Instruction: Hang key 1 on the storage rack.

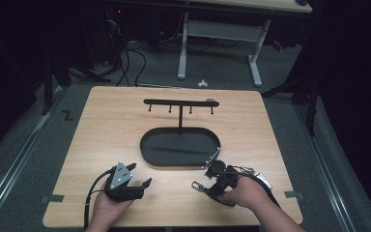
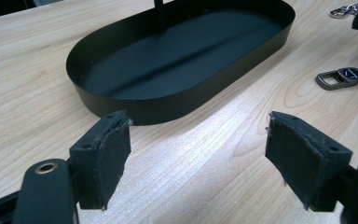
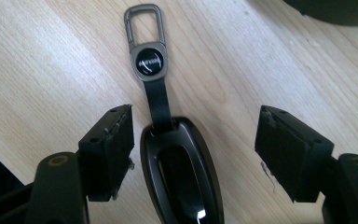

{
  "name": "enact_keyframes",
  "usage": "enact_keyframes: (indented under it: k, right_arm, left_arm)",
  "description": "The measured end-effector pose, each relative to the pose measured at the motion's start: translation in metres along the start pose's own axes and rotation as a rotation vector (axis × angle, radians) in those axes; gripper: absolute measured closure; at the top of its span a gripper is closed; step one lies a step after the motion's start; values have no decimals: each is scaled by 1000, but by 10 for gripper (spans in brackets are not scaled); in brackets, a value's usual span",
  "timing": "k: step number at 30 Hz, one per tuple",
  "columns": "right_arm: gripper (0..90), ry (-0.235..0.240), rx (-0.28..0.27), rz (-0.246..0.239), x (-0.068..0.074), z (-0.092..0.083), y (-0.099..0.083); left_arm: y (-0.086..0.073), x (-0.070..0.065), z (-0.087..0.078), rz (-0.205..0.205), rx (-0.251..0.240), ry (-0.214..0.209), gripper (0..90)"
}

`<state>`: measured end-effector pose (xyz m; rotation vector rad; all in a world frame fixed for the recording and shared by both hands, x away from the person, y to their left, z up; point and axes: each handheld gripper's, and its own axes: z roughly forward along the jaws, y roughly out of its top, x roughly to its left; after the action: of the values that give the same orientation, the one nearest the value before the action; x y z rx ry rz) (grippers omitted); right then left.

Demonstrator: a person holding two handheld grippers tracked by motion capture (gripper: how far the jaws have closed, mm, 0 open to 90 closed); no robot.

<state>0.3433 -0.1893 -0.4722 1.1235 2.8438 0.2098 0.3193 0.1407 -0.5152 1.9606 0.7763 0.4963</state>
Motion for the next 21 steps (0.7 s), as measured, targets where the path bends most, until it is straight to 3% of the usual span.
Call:
enact_keyframes:
  k: [4, 11, 21]
  right_arm:
    - [293, 13, 2, -14, 4, 6, 5]
    - [481, 2, 29, -84, 13, 14, 11]
    - [621, 15, 60, -91, 11, 19, 16]
  left_arm:
    - [0, 0, 0, 2, 2, -2, 226]
    - [0, 0, 1, 3, 5, -6, 227]
    - [0, -1, 1, 6, 10, -13, 229]
